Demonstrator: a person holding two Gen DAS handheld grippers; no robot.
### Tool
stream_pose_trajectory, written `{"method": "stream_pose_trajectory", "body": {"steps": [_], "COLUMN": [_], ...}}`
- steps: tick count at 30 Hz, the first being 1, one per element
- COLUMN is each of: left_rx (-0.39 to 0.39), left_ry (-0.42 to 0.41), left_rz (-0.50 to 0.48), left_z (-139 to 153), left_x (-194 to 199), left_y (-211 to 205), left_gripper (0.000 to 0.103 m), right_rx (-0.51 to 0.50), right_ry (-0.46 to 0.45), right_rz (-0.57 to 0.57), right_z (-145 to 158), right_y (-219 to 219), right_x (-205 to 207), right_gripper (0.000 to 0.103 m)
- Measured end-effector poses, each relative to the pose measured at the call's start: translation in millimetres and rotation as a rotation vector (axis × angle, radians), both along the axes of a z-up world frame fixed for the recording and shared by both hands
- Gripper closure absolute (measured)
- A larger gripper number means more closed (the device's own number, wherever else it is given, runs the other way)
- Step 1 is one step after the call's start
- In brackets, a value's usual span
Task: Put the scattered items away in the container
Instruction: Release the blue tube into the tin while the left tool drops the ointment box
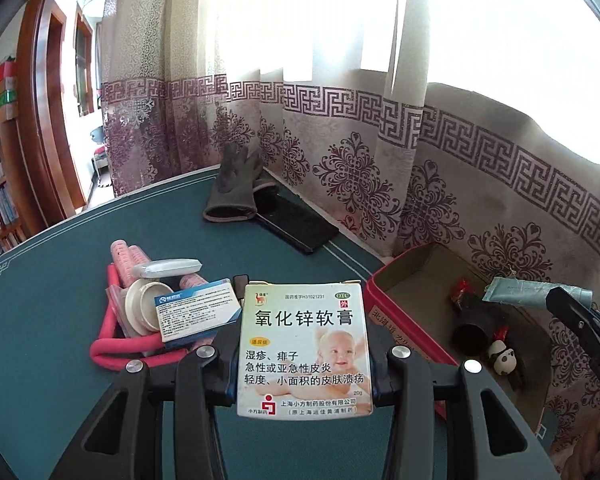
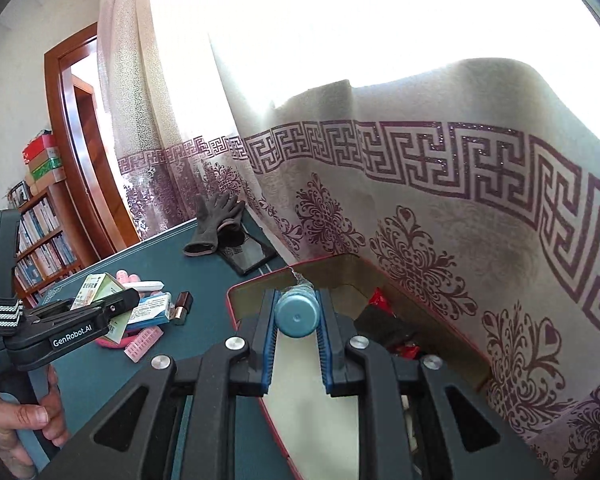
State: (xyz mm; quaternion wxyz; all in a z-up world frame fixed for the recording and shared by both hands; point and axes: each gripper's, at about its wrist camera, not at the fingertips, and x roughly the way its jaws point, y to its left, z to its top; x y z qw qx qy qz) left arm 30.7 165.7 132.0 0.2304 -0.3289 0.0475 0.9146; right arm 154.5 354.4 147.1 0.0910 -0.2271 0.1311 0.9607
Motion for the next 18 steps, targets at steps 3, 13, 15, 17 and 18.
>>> {"method": "stream_pose_trajectory", "body": {"steps": [3, 13, 15, 17, 18], "left_rx": [0.001, 0.024, 0.045, 0.055, 0.061], "left_ry": [-0.002, -0.020, -0.050, -0.077, -0.090], "left_rz": [-0.079, -0.267, -0.286, -0.307, -0.307], "left_z": [3, -1, -6, -11, -13], "left_x": [5, 8, 4, 0, -1], "left_y": [32, 103, 104, 106, 105], "left_gripper": [0.057, 0.057, 0.057, 0.052, 0.046], "right_rx": [-0.008, -0.005, -0.030, -0.052, -0.062], "right_ry": [-0.010, -0.067, -0.092, -0.110, -0.111], "right_rz": [-0.026, -0.072, -0.071, -0.066, -0.067], "right_z": [-5, -25, -32, -38, -39], "right_y": [12, 30, 35, 39, 40], "right_x": [5, 6, 3, 1, 1], "right_gripper": [0.083, 0.083, 0.082, 0.071, 0.066]}}
